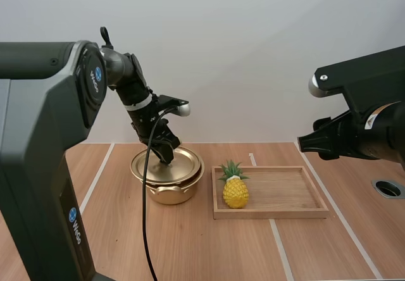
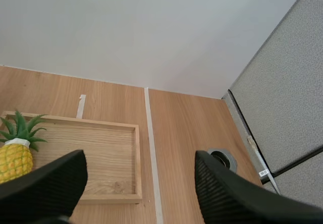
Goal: Open the pot, put the pineapple inside, and close it
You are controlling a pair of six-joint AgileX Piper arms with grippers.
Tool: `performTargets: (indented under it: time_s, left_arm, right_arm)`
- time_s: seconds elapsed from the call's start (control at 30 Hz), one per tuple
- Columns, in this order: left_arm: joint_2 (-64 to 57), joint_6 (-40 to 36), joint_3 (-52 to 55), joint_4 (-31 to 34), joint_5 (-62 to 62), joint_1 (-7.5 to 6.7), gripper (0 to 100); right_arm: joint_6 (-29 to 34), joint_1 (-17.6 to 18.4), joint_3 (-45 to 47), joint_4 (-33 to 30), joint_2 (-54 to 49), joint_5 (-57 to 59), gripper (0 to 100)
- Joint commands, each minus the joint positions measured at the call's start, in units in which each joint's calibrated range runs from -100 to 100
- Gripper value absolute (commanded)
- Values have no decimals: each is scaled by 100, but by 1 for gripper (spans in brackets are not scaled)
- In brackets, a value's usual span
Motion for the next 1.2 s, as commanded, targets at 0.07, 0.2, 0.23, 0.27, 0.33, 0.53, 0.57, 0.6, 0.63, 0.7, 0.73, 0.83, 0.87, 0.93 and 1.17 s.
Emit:
performTargets:
  time_s: [0.07,0.2,0.23,0.27,0.33,0.53,0.57,0.6,0.63,0.7,0.73,0.83,0.87,0.93,1.17]
  left_arm:
    - [-252,-36,-617,-219,0,-8,0]
    - [-490,-44,-1214,-489,0,-1,0]
    - [-568,-44,-1401,-608,0,-1,0]
    - [-645,-44,-1602,-708,0,-1,0]
    - [-827,-46,-2012,-980,0,-1,0]
    - [-1366,-299,-3216,-1709,0,-1,0]
    - [-1478,-356,-3419,-1747,0,-1,0]
    - [-1568,-382,-3610,-1748,0,-1,0]
    - [-1693,-390,-3789,-1748,0,-1,0]
    - [-1946,-390,-4085,-1748,-739,10,0]
    - [-2071,-390,-4226,-1748,-1214,10,0]
    - [-2408,-424,-4546,-1748,-2632,10,0]
    - [-2529,-459,-4607,-1748,-3133,10,0]
    - [-2749,-480,-4655,-1789,-4170,10,0]
    - [-3444,-480,-4655,-1790,-7804,10,0]
  right_arm:
    - [-45,-19,-44,3,-16,53,100]
    - [-45,-19,-44,3,-16,26,100]
    - [-45,-19,-44,3,-16,14,100]
    - [-45,-19,-44,3,-16,-12,100]
    - [-45,-19,-44,3,-16,-116,100]
    - [-21,-19,-44,3,-16,-273,100]
    - [-21,-19,-44,3,-16,-320,100]
    - [-21,-19,-44,3,-16,-366,100]
    - [-21,-19,-44,3,-16,-435,100]
    - [-12,-19,-32,3,-16,-481,100]
    - [-10,-19,-32,3,-16,-552,100]
    - [-10,-19,-32,18,-16,-737,100]
    - [-10,-19,-32,65,-16,-812,100]
    - [-10,-19,-32,218,-16,-927,100]
    - [-10,-19,-32,1249,-12,-1377,100]
